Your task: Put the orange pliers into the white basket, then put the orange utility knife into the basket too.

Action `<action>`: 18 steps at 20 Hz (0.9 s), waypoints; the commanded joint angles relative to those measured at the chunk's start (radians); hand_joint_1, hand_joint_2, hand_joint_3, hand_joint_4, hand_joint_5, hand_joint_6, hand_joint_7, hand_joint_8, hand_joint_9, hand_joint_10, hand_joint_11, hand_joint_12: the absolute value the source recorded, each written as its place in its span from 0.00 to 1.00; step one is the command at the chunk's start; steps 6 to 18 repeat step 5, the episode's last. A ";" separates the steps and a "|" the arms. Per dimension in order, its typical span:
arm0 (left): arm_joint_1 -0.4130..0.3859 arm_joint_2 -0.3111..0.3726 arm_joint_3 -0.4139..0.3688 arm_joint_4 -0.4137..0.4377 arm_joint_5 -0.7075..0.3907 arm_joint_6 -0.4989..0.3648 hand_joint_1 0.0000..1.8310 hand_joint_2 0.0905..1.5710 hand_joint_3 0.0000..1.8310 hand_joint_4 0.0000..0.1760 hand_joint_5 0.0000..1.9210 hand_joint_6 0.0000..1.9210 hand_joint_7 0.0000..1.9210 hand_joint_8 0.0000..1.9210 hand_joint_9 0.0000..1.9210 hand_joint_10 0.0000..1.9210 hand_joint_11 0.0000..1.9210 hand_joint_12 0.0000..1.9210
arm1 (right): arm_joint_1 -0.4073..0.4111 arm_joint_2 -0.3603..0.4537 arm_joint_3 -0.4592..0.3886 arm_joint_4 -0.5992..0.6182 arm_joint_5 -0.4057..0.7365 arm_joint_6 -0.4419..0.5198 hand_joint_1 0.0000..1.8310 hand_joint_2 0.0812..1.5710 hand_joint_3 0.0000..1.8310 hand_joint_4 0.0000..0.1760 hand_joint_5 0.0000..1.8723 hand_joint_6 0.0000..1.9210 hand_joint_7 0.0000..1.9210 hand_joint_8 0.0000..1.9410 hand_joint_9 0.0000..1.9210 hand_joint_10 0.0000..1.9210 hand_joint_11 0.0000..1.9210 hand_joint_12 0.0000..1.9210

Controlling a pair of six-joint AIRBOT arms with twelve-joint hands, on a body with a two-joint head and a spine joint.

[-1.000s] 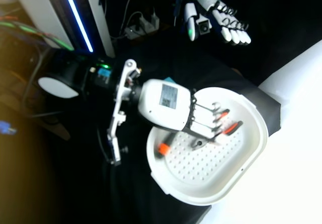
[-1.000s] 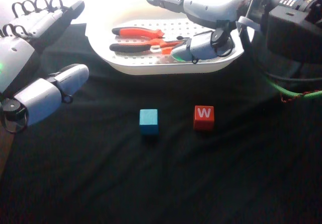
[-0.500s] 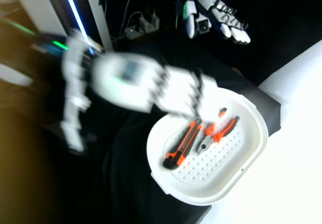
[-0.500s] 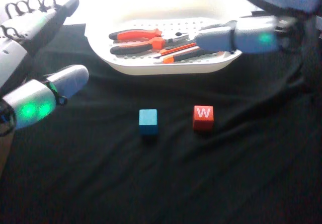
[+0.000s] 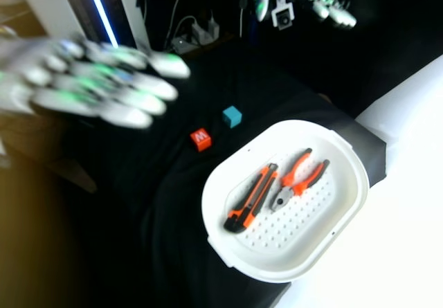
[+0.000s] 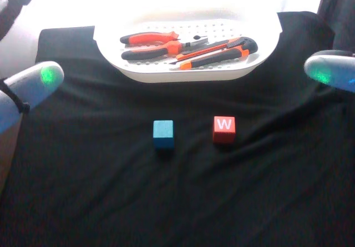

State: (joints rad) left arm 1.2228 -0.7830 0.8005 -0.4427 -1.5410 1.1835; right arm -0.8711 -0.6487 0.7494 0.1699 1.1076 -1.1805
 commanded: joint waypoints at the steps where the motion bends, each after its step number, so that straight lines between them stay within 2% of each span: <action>1: -0.006 0.008 -0.002 0.025 -0.141 -0.001 0.04 0.73 0.00 0.83 0.00 0.00 0.00 0.00 0.00 0.00 0.00 0.00 | -0.003 0.005 -0.005 0.024 0.194 -0.001 0.03 0.65 0.00 0.78 0.00 0.00 0.00 0.00 0.00 0.00 0.00 0.00; 2: -0.005 0.010 -0.002 0.027 -0.142 -0.001 0.04 0.72 0.00 0.88 0.00 0.00 0.00 0.00 0.00 0.00 0.00 0.00 | -0.009 0.005 -0.006 0.029 0.217 -0.001 0.03 0.64 0.00 0.84 0.00 0.00 0.00 0.00 0.00 0.00 0.00 0.00; 3: -0.004 0.016 -0.005 0.030 -0.152 -0.001 0.05 0.71 0.00 0.86 0.00 0.00 0.00 0.00 0.00 0.00 0.00 0.00 | -0.011 0.005 -0.009 0.040 0.248 -0.001 0.03 0.63 0.00 0.97 0.00 0.00 0.00 0.00 0.00 0.00 0.00 0.00; 4: -0.002 0.020 -0.007 0.033 -0.161 0.001 0.05 0.70 0.00 0.82 0.00 0.00 0.00 0.00 0.00 0.00 0.00 0.00 | -0.011 0.005 -0.010 0.041 0.269 -0.001 0.03 0.64 0.00 0.89 0.00 0.00 0.00 0.00 0.00 0.00 0.00 0.00; 5: 0.000 0.021 -0.007 0.035 -0.171 0.002 0.05 0.69 0.00 0.91 0.00 0.00 0.00 0.00 0.00 0.00 0.00 0.00 | -0.011 0.005 -0.011 0.041 0.285 -0.001 0.05 0.63 0.00 0.85 0.00 0.00 0.00 0.00 0.00 0.00 0.00 0.00; 18: 0.000 0.021 -0.007 0.035 -0.171 0.002 0.05 0.69 0.00 0.91 0.00 0.00 0.00 0.00 0.00 0.00 0.00 0.00 | -0.011 0.005 -0.011 0.041 0.285 -0.001 0.05 0.63 0.00 0.85 0.00 0.00 0.00 0.00 0.00 0.00 0.00 0.00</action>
